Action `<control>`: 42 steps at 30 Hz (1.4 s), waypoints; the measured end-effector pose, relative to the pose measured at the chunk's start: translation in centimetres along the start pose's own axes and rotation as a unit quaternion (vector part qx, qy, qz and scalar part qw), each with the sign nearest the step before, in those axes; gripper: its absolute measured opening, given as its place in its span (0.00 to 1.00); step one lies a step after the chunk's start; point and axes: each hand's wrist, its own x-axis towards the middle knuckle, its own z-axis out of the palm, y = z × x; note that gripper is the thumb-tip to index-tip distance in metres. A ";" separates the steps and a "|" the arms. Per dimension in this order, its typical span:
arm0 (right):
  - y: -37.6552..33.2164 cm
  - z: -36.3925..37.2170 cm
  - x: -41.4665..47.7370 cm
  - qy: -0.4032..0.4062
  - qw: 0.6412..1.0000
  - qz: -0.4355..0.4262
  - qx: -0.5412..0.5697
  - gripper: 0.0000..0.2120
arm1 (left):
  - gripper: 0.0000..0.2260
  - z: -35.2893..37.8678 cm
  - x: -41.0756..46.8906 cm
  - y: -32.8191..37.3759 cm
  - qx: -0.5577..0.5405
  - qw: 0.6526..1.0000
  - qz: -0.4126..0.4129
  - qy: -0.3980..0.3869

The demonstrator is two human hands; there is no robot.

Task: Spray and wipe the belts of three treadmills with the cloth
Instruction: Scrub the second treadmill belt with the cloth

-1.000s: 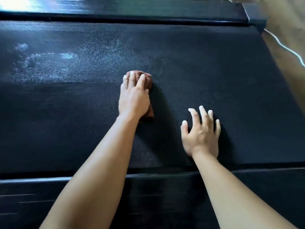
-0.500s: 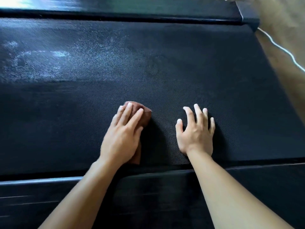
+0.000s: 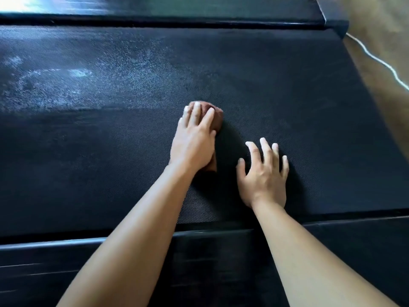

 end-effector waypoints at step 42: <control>3.2 -2.4 0.3 -0.020 0.997 -0.045 0.058 0.25 | 0.25 -4.4 -7.1 -6.9 -0.016 1.000 -0.017 -0.019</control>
